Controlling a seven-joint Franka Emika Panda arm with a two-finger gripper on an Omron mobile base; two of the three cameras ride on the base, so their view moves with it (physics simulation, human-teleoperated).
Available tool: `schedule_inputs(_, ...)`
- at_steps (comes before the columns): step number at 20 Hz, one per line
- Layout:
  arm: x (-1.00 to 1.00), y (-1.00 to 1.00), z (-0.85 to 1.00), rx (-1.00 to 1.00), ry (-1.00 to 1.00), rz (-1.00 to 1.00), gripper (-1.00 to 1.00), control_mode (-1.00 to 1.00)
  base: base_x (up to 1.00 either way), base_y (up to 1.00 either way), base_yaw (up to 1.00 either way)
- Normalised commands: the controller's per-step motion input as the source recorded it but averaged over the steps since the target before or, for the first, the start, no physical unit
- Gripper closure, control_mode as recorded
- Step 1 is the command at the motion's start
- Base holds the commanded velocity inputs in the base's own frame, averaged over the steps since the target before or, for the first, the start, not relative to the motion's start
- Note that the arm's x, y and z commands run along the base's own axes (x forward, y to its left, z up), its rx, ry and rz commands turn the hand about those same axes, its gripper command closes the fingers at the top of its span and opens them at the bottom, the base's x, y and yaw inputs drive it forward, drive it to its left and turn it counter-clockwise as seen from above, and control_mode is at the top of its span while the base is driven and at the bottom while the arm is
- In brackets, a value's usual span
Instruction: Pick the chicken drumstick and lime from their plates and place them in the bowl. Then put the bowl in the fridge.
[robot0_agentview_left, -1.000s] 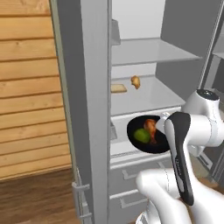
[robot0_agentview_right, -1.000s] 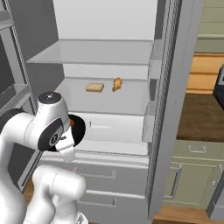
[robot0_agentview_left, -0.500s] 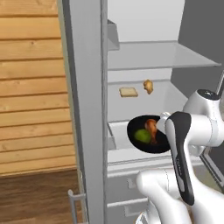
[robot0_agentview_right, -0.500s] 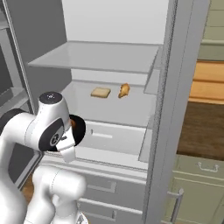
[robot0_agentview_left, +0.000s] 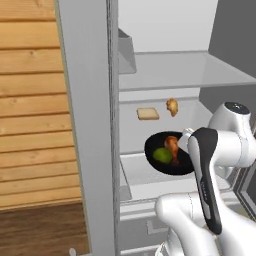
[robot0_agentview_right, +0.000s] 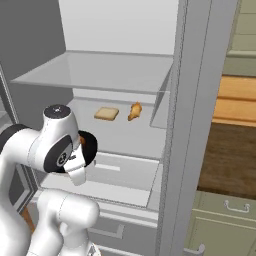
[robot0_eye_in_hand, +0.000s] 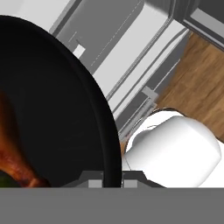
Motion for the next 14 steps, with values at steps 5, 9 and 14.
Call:
schedule_inputs(5, 0.00, 0.00, 0.00, 0.00, 0.00, 0.00, 1.00, 1.00, 0.39, 0.00, -0.06)
schedule_inputs(9, 0.00, 0.00, 0.00, 0.00, 0.00, 0.00, 1.00, 1.00, 0.48, 0.00, 0.00)
schedule_inputs(14, 0.00, 0.00, 0.00, 0.00, 0.00, 0.00, 1.00, 1.00, 0.11, 0.00, 0.00)
